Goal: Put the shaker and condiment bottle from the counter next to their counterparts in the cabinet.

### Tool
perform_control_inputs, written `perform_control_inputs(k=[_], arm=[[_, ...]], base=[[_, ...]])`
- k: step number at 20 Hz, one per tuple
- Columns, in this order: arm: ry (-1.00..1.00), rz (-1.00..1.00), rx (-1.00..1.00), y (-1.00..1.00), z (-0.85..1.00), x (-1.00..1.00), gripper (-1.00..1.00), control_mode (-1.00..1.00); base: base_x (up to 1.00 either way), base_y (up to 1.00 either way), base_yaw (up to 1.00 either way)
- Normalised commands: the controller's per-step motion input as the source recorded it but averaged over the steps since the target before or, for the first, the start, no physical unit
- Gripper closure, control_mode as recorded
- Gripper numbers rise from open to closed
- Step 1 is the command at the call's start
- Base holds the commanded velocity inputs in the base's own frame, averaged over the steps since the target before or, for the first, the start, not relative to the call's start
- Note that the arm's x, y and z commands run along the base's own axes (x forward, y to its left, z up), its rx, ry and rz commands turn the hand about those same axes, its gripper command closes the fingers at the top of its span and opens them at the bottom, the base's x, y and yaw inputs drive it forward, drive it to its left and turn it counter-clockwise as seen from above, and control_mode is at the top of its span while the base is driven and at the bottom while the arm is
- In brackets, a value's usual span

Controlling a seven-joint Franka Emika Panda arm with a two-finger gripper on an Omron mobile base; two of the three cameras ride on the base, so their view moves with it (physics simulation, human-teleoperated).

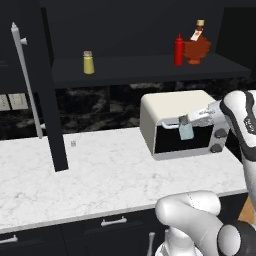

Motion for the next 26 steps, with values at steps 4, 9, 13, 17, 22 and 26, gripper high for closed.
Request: perform_control_inputs(k=[4,9,13,17,22,26], arm=[[0.00,-0.13,0.00,0.52,0.72,-0.32,1.00,-1.00],[0.00,-0.23,-0.05,0.84,0.54,-0.08,1.00,-1.00],[-0.05,-0.15,-0.04,0.63,0.38,-0.10,1.00,-1.00],[-0.05,0.00,-0.07,0.31,0.17,-0.15,1.00,-1.00],[-0.03,-0.03,0.00,0.09,0.78,0.00,1.00,-1.00],[-0.10,-0.10,-0.05,0.24,0.62,0.16,1.00,-1.00]], base=[[0.00,0.00,0.00],[0.00,0.00,0.00],[0.00,0.00,0.00],[0.00,0.00,0.00],[0.00,0.00,0.00],[0.00,0.00,0.00]])
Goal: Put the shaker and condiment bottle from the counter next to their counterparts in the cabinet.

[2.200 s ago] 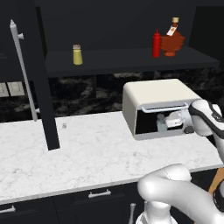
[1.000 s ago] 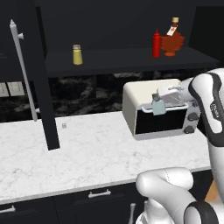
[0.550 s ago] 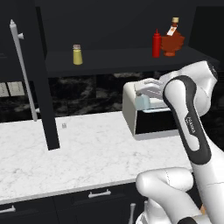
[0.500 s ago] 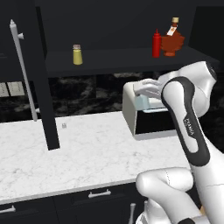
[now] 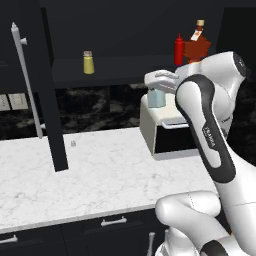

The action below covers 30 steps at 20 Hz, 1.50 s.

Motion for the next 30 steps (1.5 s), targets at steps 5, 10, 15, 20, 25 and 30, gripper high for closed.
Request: perform_control_inputs(k=[5,10,15,20,25,30], arm=[[-0.15,-0.14,-0.09,0.45,0.43,0.22,1.00,-1.00],[-0.21,-0.09,-0.07,0.30,0.46,0.04,1.00,-1.00],[-0.16,-0.03,-0.01,0.08,0.19,-0.01,1.00,-1.00],[-0.14,0.00,0.00,0.00,0.00,0.07,1.00,-1.00],[-0.08,-0.02,0.00,0.02,0.04,0.30,1.00,-1.00],[0.00,-0.06,0.00,0.06,0.07,0.40,1.00,-1.00]], base=[[0.00,0.00,0.00],[0.00,0.00,0.00],[0.00,0.00,0.00],[0.00,0.00,0.00],[0.00,0.00,0.00],[0.00,0.00,0.00]])
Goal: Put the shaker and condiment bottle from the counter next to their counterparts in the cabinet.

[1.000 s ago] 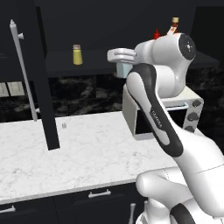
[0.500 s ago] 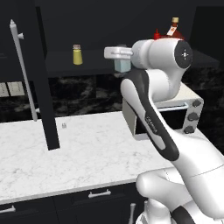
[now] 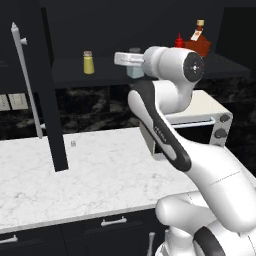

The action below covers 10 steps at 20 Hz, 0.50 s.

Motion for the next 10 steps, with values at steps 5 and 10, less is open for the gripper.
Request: perform_control_inputs(k=[5,10], arm=[[0.00,-0.03,0.00,0.10,0.05,0.32,1.00,-1.00],[-0.04,0.02,0.00,0.03,0.00,0.04,1.00,-1.00]], base=[[0.00,0.00,0.00],[0.00,0.00,0.00]])
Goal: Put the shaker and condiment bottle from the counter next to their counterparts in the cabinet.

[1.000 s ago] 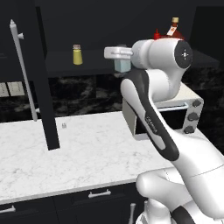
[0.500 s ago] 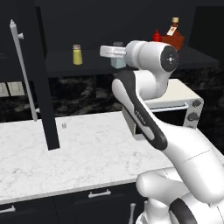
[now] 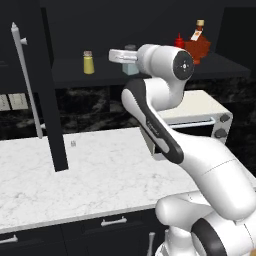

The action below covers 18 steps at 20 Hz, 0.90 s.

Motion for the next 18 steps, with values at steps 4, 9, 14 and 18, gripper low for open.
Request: perform_control_inputs(k=[4,9,14,18], arm=[[-0.05,0.07,0.00,0.00,0.00,0.09,1.00,-1.00],[0.00,0.14,-0.01,0.01,-0.16,0.12,1.00,-1.00],[0.00,0.11,0.00,0.08,-0.02,0.25,1.00,-1.00],[0.00,0.02,0.00,0.16,-0.02,0.18,1.00,-1.00]], base=[[0.00,0.00,0.00],[0.00,0.00,0.00],[0.00,0.00,0.00],[0.00,0.00,0.00]])
